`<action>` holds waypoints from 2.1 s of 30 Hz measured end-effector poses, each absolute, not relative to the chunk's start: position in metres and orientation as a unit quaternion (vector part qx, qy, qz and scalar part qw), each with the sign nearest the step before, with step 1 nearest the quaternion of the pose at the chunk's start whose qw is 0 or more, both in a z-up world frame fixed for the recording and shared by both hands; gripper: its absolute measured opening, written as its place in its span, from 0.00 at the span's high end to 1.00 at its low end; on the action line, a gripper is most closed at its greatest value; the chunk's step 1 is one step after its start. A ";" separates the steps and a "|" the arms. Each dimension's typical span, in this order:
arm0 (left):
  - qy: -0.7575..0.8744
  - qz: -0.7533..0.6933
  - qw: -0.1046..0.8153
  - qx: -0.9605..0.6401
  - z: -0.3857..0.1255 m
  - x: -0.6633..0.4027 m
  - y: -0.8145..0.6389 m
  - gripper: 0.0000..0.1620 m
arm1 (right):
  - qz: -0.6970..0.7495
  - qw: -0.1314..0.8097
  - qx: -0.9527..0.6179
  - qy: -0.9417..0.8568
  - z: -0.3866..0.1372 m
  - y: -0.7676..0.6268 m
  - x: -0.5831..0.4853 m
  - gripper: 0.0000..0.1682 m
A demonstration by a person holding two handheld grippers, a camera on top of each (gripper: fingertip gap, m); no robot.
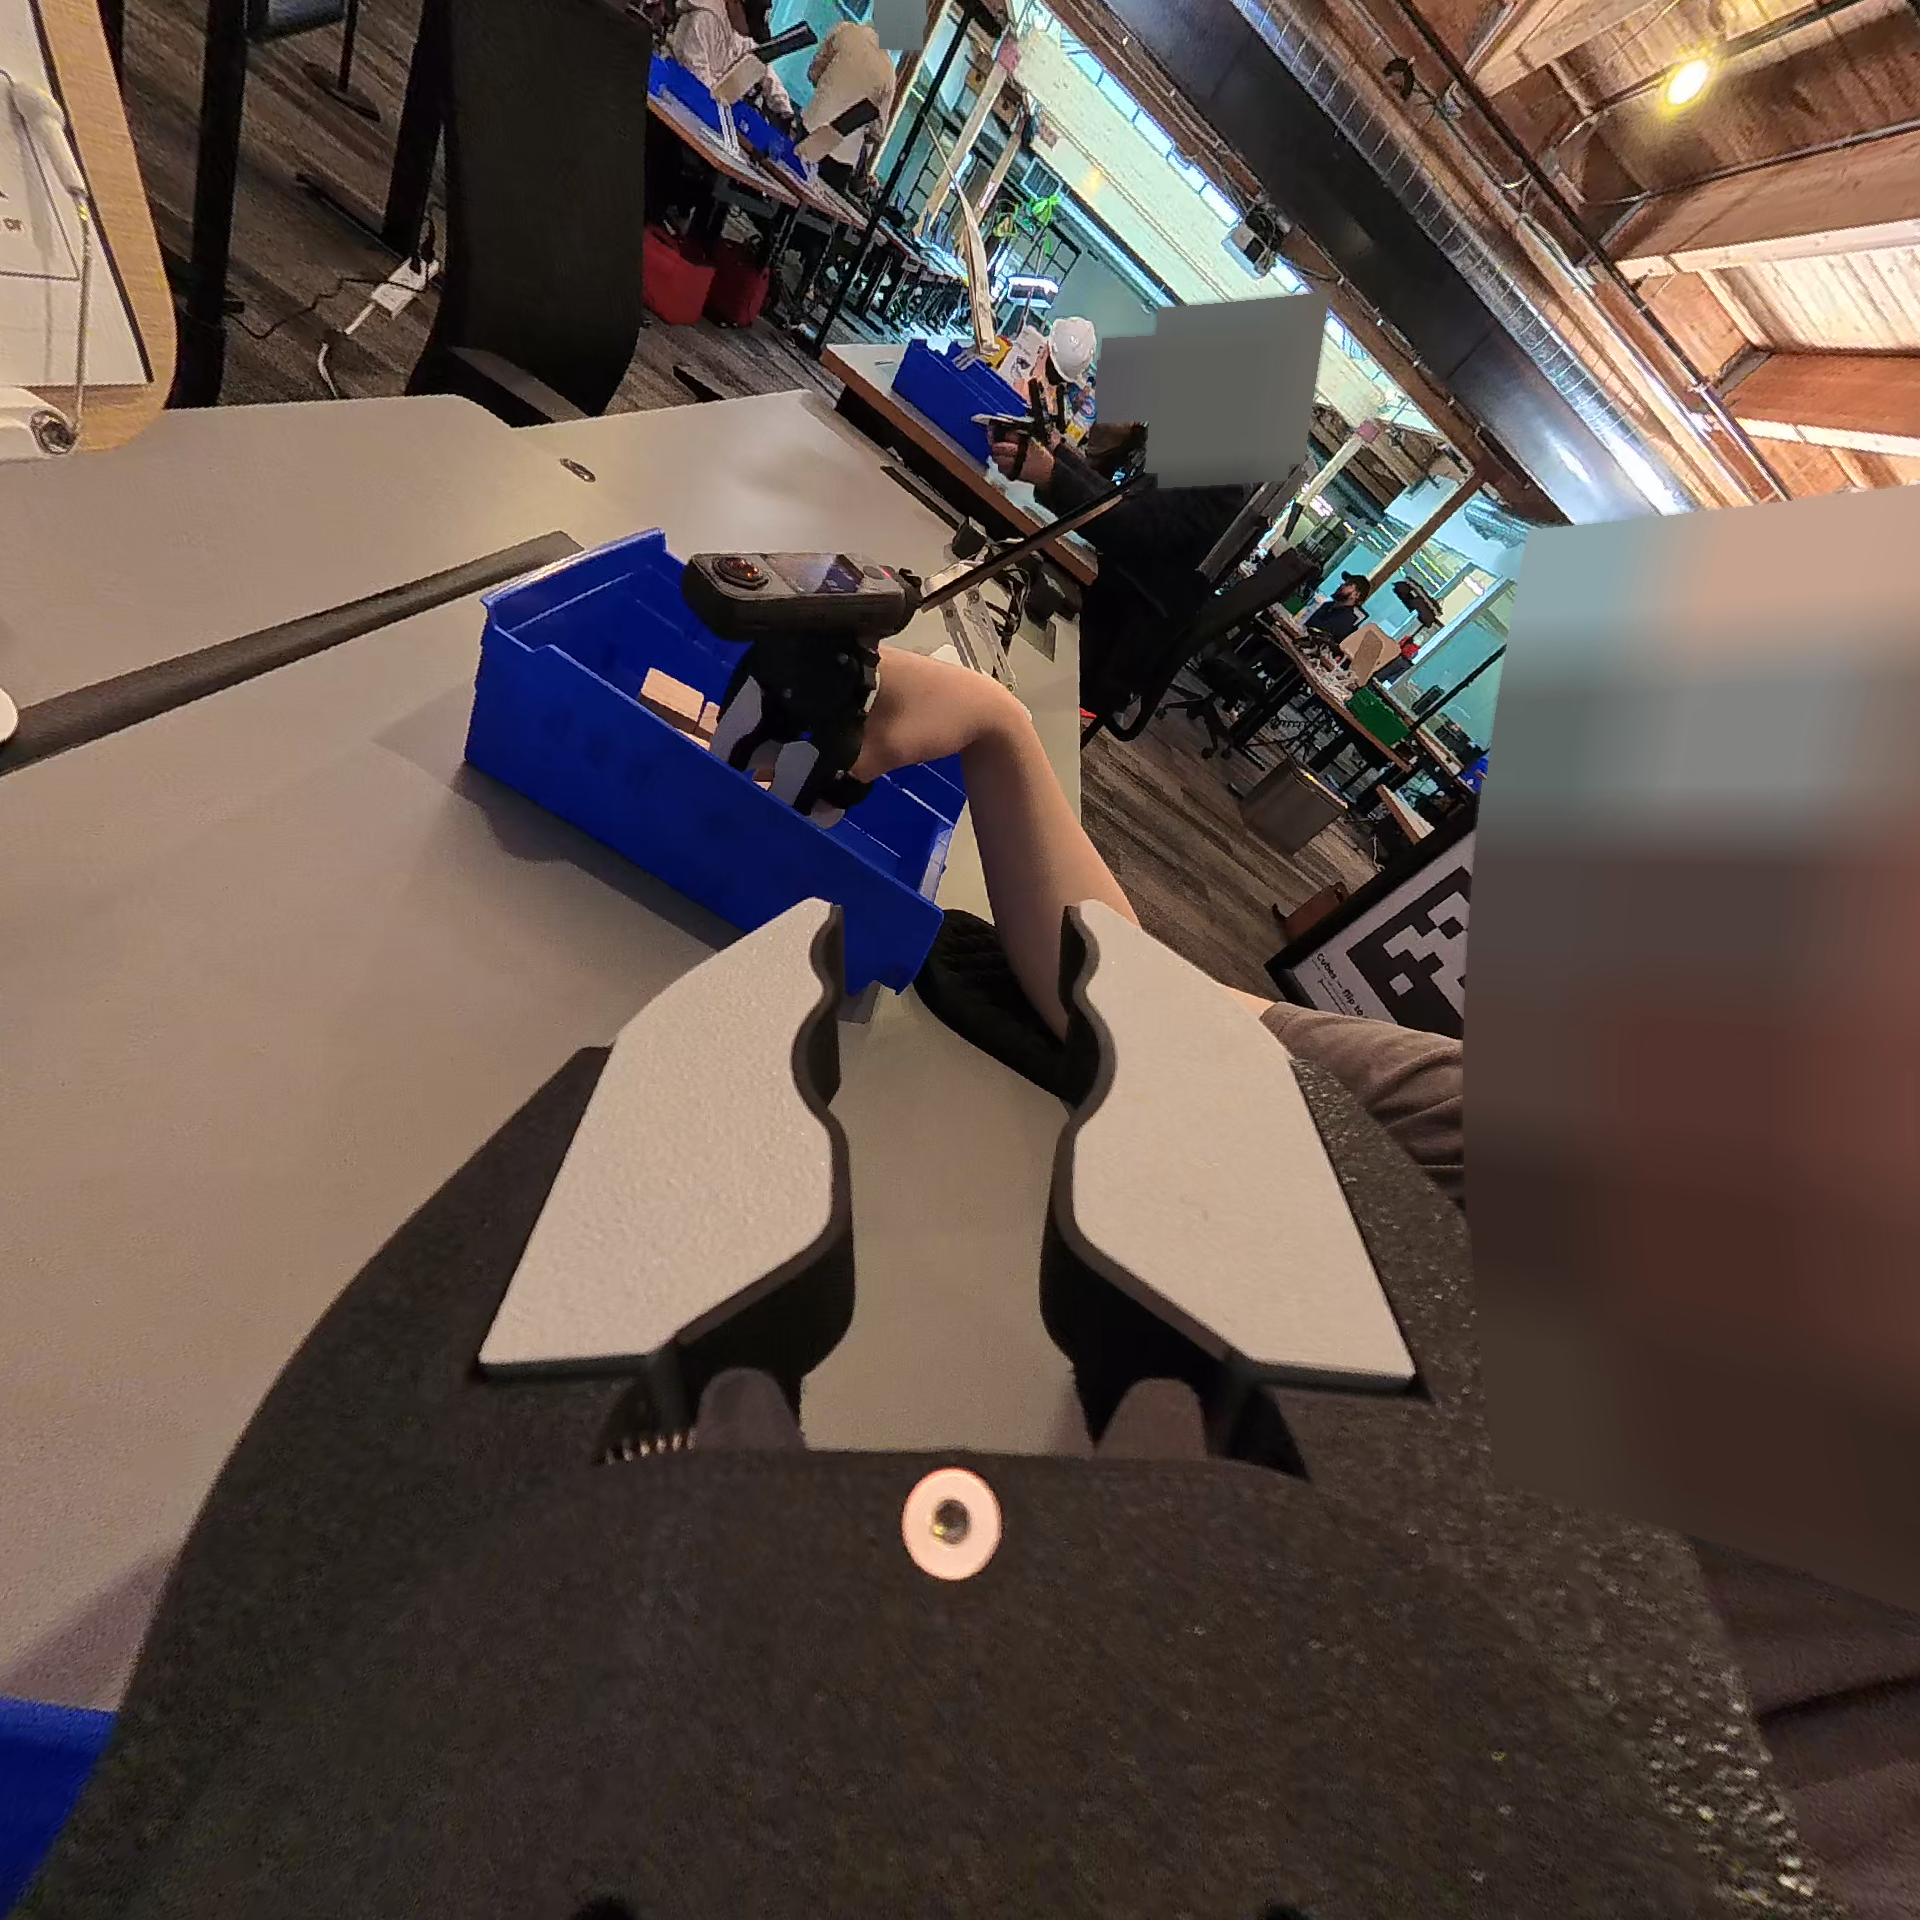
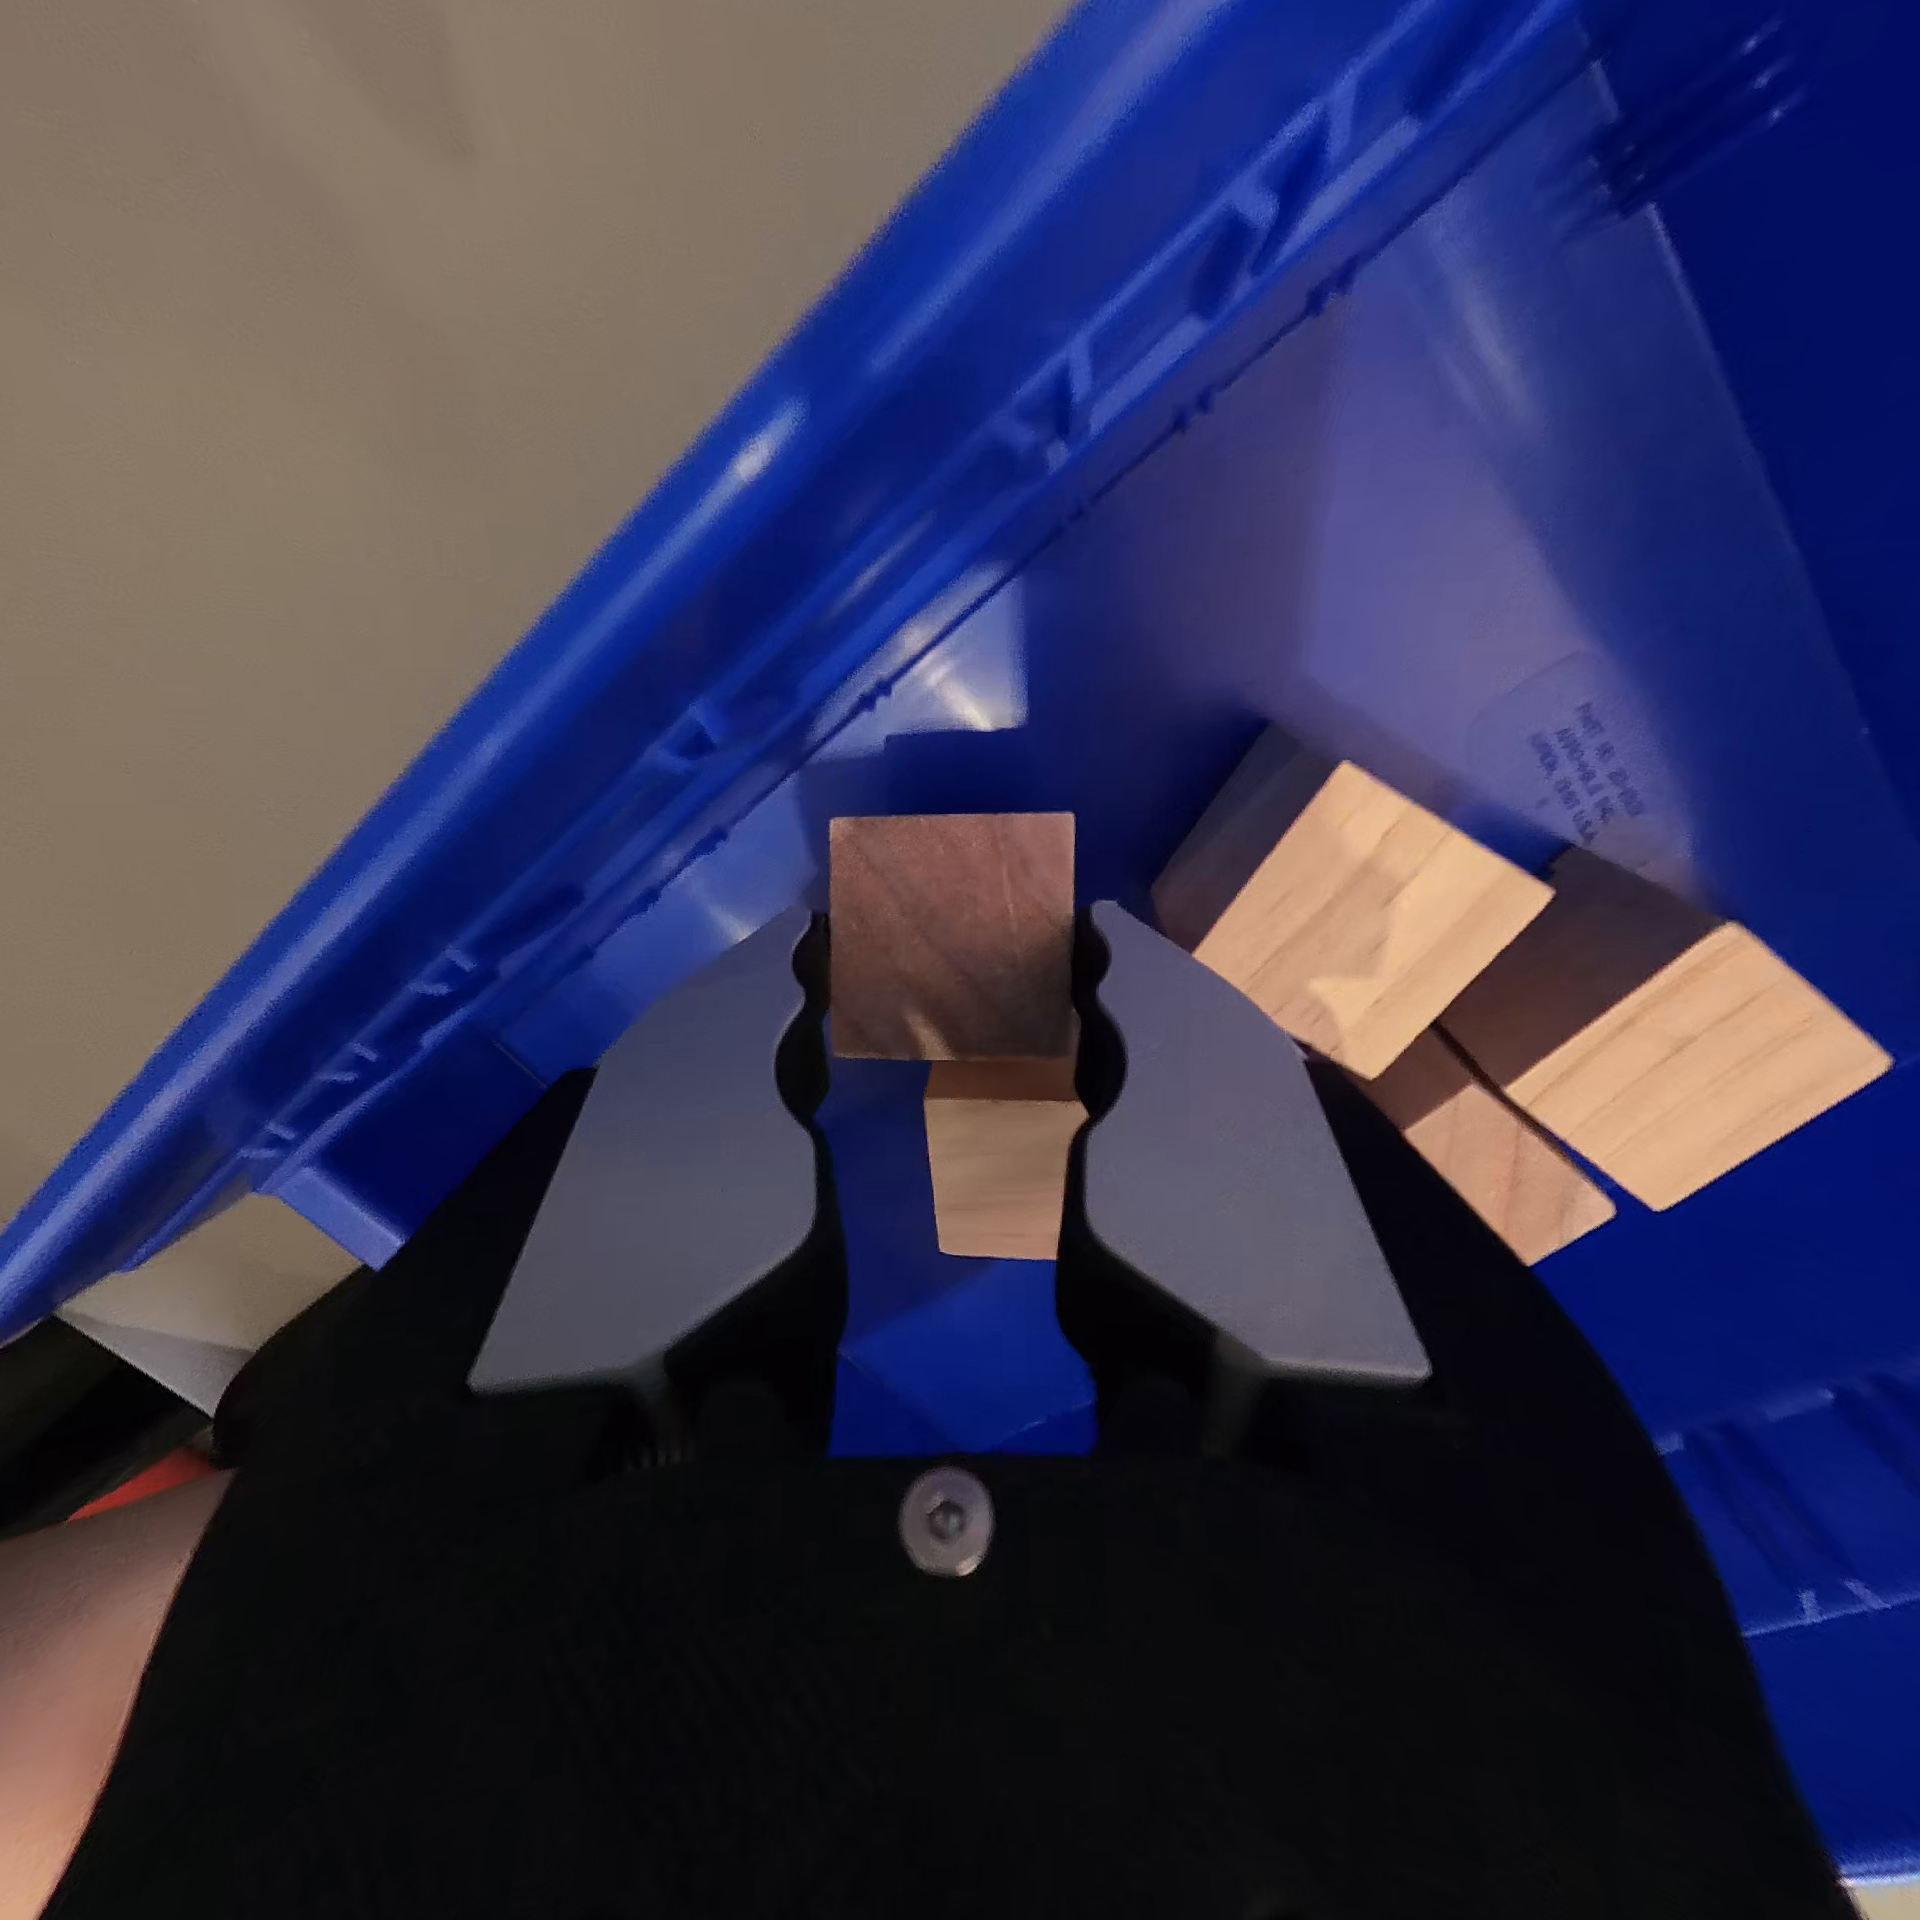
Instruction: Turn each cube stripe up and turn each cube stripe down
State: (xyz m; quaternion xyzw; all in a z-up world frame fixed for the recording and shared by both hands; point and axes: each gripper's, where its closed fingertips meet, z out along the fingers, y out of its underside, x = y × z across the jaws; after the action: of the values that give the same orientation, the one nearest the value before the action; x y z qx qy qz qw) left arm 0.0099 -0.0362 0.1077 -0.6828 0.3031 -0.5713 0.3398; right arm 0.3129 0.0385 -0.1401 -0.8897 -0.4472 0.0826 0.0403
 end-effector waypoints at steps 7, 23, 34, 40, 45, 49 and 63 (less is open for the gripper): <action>0.312 -0.565 0.348 -0.680 0.114 0.005 -0.039 0.76 | 0.078 0.044 -0.889 -0.449 -0.133 0.036 0.317 0.72; 0.155 -0.095 0.635 -0.751 0.133 -0.214 0.008 0.62 | 0.030 0.365 -0.919 -0.147 -0.026 0.102 0.452 0.72; -0.014 0.065 0.385 -0.920 0.004 -0.331 0.014 0.65 | 0.047 0.201 -0.974 -0.090 -0.090 0.079 0.467 0.67; -0.038 0.037 0.296 -0.954 -0.047 -0.335 0.017 0.66 | 0.060 0.105 -0.989 -0.089 -0.123 0.062 0.465 0.84; -0.061 0.009 0.238 -0.969 -0.074 -0.333 0.011 0.65 | 0.056 0.079 -0.991 -0.095 -0.130 0.058 0.464 0.95; -0.059 -0.014 0.173 -0.983 -0.099 -0.325 0.003 0.66 | 0.056 0.078 -0.991 -0.094 -0.130 0.058 0.465 0.95; -0.010 -0.044 0.104 -0.994 -0.114 -0.287 0.003 0.97 | 0.061 0.075 -0.992 -0.084 -0.130 0.058 0.459 0.96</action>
State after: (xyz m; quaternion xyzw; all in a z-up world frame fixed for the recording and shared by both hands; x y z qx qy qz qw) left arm -0.2870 0.0033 -0.1140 -0.9935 -0.0100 -0.0438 0.1043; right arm 0.4587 0.0585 -0.1297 -0.9918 -0.0840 0.0611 0.0746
